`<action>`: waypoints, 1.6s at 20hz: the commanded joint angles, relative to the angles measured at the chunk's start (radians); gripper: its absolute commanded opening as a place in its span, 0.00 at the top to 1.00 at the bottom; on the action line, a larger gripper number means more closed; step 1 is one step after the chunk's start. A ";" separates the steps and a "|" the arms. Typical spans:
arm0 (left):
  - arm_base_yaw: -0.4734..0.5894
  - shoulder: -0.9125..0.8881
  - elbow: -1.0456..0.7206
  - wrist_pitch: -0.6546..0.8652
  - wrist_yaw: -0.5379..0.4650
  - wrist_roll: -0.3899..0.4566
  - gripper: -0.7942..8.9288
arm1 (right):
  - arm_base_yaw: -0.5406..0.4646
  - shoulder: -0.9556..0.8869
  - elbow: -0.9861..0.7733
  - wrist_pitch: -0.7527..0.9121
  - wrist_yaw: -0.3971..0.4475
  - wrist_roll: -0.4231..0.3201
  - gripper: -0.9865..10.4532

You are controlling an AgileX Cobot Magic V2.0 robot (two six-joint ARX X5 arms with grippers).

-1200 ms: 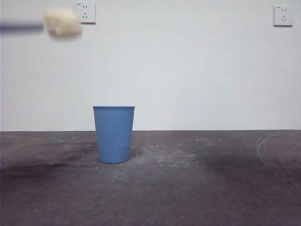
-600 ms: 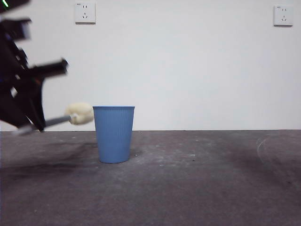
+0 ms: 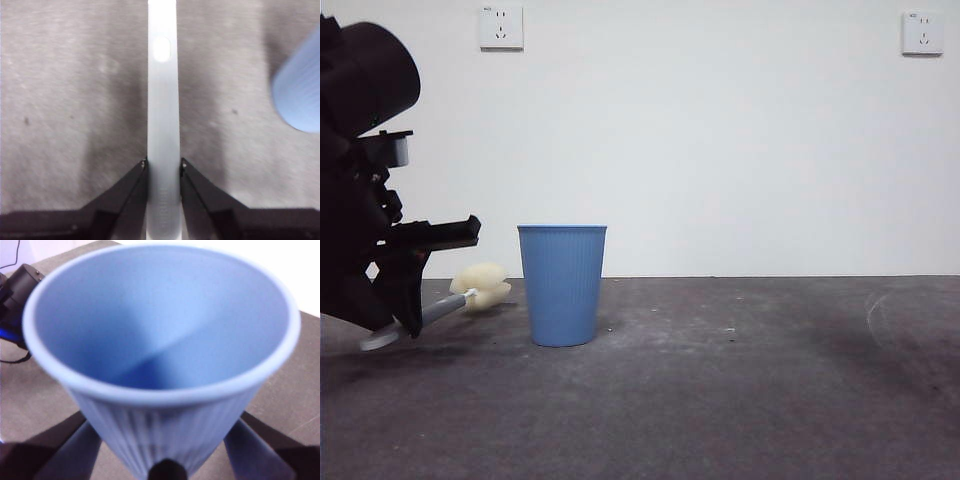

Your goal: Pick up the cup brush,pick up the cup,insert the brush into the cup,clean the cup,put the cup brush back,put the cup back to the fixed position on the table

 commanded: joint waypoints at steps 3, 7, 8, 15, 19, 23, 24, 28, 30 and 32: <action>0.005 0.036 -0.006 0.056 -0.003 0.024 0.93 | 0.001 0.000 0.002 0.021 0.001 0.018 0.93; 0.005 0.076 -0.006 0.073 -0.004 0.024 0.93 | 0.001 0.000 0.002 0.019 0.001 0.019 0.93; 0.004 0.086 -0.006 0.074 -0.003 0.023 0.93 | 0.001 0.000 0.002 0.019 0.001 0.019 0.93; 0.002 0.102 -0.006 0.053 0.054 0.020 0.78 | 0.002 0.000 0.002 0.016 -0.003 0.026 0.93; 0.003 0.082 -0.006 0.015 0.093 0.021 0.49 | 0.002 0.000 0.002 0.011 -0.002 0.026 0.93; 0.004 0.028 -0.006 -0.014 0.105 0.023 0.49 | 0.002 0.000 0.001 0.027 0.002 0.013 0.93; 0.004 0.007 -0.006 -0.023 0.105 0.023 0.49 | 0.002 0.000 0.000 0.039 0.016 0.008 0.93; 0.004 -0.121 -0.006 -0.077 0.106 0.023 0.49 | 0.001 0.027 -0.002 0.116 0.069 -0.074 0.93; 0.004 -0.216 -0.006 -0.105 0.134 0.024 0.49 | 0.000 0.061 -0.013 0.208 0.067 -0.123 0.93; 0.004 -0.327 -0.006 -0.135 0.180 0.024 0.49 | -0.002 0.104 -0.050 0.317 0.064 -0.151 0.93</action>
